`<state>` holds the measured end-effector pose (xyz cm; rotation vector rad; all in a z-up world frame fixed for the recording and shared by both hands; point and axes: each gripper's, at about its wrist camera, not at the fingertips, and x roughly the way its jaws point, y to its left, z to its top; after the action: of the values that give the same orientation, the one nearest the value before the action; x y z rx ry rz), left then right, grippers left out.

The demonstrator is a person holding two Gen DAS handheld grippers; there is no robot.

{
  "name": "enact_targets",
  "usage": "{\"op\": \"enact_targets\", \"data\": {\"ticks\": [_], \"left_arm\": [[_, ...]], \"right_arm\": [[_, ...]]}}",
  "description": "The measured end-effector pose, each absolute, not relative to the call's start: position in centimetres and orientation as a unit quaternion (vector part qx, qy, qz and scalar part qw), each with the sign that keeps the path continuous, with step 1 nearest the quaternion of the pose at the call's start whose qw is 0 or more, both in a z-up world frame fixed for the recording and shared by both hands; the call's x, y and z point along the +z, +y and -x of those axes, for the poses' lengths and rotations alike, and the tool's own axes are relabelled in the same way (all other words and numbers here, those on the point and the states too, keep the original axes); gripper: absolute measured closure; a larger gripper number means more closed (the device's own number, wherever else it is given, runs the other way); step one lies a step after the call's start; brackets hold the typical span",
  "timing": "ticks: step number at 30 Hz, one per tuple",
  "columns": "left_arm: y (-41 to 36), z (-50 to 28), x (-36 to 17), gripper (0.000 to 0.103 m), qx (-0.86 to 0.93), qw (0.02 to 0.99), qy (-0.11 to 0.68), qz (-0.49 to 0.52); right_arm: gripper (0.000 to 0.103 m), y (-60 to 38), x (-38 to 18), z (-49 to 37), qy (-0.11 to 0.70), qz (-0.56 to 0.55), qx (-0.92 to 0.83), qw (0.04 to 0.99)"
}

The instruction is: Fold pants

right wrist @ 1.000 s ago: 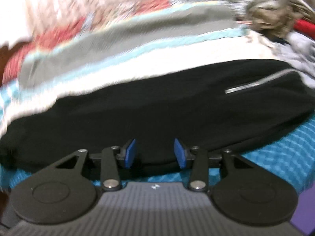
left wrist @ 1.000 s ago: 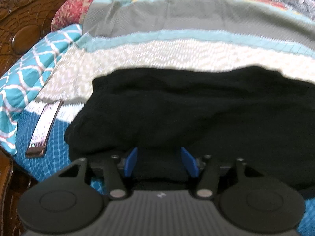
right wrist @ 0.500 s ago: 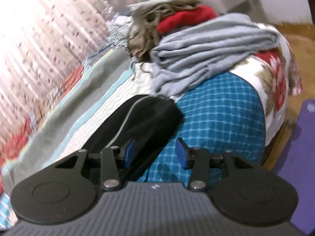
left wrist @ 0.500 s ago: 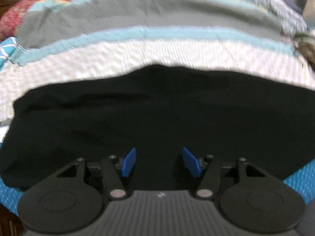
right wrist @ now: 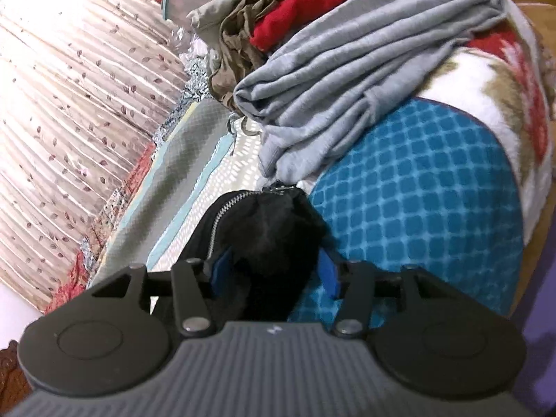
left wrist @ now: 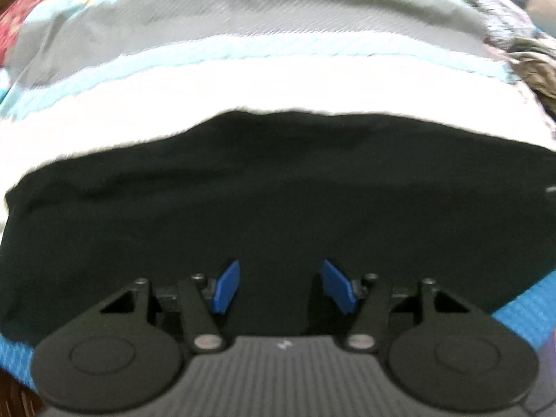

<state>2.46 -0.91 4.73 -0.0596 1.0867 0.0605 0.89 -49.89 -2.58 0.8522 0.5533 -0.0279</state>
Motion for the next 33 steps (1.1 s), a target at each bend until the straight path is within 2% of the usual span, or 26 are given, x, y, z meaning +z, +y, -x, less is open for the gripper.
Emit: {"op": "enact_targets", "data": {"ticks": [1,3,6,8,10,11,16,23,28,30,33], "left_arm": [[-1.5,-3.0,5.2,0.047,0.017,0.858,0.513,0.026],[-3.0,-4.1,6.5,0.047,-0.011,0.864,0.503,0.022],[-6.0,-6.1,8.3,0.042,-0.063,0.869,0.49,0.022],[-8.2,-7.5,9.5,0.035,-0.109,0.869,0.482,0.031],[-10.8,-9.0,10.6,0.012,-0.158,0.864,0.477,0.039],[-12.4,-9.7,11.1,0.01,-0.185,0.86,0.474,0.043],[-19.1,-11.2,11.8,0.008,-0.251,0.844,0.474,0.031],[-24.1,-13.2,8.8,0.007,-0.261,0.806,0.531,0.029],[-23.0,-13.3,7.1,0.006,-0.237,0.79,0.561,0.065],[-22.3,-13.4,6.7,0.0,-0.236,0.786,0.565,0.086],[-21.7,-13.8,6.4,0.0,-0.232,0.778,0.573,0.113]], "right_arm": [[0.049,-49.8,-2.5,-1.2,0.267,-0.403,-0.013,0.875],[0.066,-49.6,-2.2,-1.6,0.273,-0.389,-0.013,0.88],[0.073,-48.6,-1.1,-1.3,0.263,-0.371,-0.002,0.89],[0.073,-47.1,0.4,-0.7,0.25,-0.339,0.014,0.907],[0.073,-45.1,1.9,-0.1,0.239,-0.301,0.036,0.923],[0.073,-43.7,2.7,0.3,0.234,-0.274,0.05,0.932],[0.074,-36.9,4.3,2.0,0.229,-0.118,0.093,0.962],[0.074,-31.3,3.0,3.6,0.227,0.034,0.113,0.967],[0.074,-31.8,3.1,3.3,0.219,0.034,0.103,0.97],[0.074,-32.3,3.1,3.2,0.217,0.024,0.099,0.971],[0.074,-32.6,3.2,3.4,0.21,0.017,0.105,0.972]]}}
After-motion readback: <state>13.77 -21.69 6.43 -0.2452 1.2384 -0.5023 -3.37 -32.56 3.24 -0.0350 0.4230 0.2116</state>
